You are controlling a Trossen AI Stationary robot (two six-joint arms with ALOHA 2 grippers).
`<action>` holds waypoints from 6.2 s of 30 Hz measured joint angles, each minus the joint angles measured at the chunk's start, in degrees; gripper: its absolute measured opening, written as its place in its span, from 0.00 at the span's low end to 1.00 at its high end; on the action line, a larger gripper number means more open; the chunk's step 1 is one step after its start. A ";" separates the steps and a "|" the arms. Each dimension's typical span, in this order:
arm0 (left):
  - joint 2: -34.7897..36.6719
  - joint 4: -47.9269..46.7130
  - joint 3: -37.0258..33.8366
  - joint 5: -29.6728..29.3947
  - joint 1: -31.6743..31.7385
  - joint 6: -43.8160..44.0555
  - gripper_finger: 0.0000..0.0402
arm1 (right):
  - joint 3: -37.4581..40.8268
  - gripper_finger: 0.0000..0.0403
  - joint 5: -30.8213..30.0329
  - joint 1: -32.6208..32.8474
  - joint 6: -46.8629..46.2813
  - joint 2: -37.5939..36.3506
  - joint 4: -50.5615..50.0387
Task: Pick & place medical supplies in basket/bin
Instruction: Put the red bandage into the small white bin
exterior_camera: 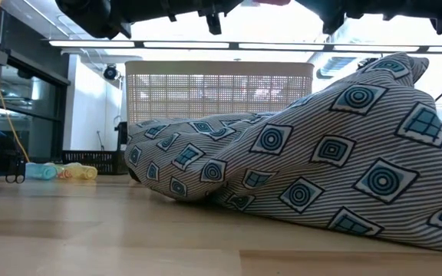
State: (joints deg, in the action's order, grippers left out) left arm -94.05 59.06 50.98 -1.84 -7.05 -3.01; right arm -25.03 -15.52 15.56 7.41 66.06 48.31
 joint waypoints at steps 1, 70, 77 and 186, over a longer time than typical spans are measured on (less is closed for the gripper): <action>0.01 0.27 0.00 0.03 0.01 -0.01 0.04 | -0.03 0.41 -0.02 -0.01 -0.03 0.00 -0.02; 0.21 -2.77 0.00 1.55 -0.79 0.89 0.26 | -3.62 0.07 3.49 -0.93 2.25 4.96 1.07; 0.21 -2.79 0.00 3.01 -0.79 2.84 0.34 | -3.62 0.07 3.68 -0.93 2.52 4.96 1.09; 15.09 -32.10 -0.11 -4.32 -2.06 6.91 0.34 | -3.62 0.05 17.21 38.50 -90.37 -11.22 -81.34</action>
State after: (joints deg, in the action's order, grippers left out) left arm -78.96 26.96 50.87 -6.15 -9.11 3.90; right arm -28.64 1.69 54.06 -82.96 54.84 -33.03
